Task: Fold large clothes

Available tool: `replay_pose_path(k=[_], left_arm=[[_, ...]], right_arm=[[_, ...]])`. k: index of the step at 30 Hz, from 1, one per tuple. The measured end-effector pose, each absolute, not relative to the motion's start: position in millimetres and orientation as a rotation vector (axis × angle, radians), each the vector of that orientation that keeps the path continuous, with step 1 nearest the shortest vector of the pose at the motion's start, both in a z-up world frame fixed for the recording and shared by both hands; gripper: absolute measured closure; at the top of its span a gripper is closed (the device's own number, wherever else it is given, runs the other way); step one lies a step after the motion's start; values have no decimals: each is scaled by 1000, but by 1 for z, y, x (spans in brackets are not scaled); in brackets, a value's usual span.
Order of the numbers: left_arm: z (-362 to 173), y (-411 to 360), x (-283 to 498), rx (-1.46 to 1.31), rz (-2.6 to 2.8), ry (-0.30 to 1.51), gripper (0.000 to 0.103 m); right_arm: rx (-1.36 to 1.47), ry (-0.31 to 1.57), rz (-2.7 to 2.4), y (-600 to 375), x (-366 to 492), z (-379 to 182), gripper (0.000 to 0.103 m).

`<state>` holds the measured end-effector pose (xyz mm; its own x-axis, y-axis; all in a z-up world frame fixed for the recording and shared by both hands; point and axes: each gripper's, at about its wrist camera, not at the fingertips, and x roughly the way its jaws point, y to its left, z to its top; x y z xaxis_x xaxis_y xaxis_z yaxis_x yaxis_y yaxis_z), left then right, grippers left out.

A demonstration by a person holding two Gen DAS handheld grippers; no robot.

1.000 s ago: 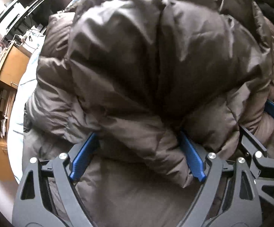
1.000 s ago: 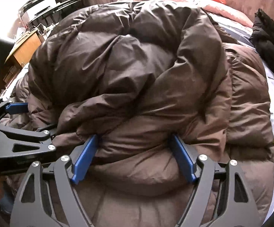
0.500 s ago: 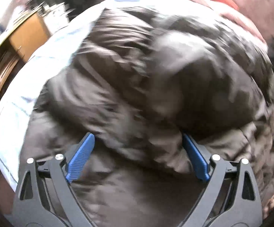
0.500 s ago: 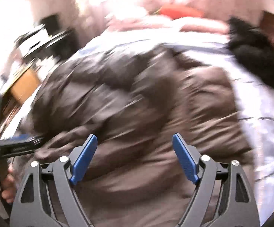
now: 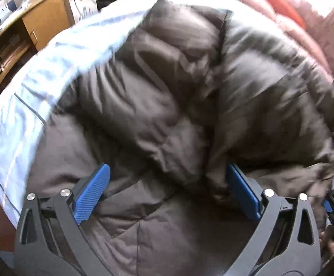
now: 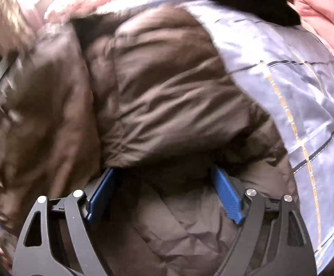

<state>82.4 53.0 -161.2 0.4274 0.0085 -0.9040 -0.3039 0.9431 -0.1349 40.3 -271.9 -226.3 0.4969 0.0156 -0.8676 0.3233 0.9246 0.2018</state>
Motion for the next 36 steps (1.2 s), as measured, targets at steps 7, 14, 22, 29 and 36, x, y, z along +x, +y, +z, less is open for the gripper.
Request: replay_pose_path(k=[7, 14, 22, 29, 36], left_arm=[[-93, -9, 83, -188, -25, 1021, 2], [-107, -117, 37, 254, -277, 1014, 2], [-152, -139, 62, 265, -353, 1202, 2], [-185, -149, 108, 367, -312, 1235, 2], [-181, -132, 162, 273, -176, 1198, 2]], right_arm=[[569, 879, 45, -280, 73, -156, 19], [591, 913, 242, -262, 179, -117, 19], [591, 1359, 314, -215, 306, -181, 24], [543, 1177, 380, -206, 323, -156, 81], [514, 802, 543, -205, 305, -79, 85]])
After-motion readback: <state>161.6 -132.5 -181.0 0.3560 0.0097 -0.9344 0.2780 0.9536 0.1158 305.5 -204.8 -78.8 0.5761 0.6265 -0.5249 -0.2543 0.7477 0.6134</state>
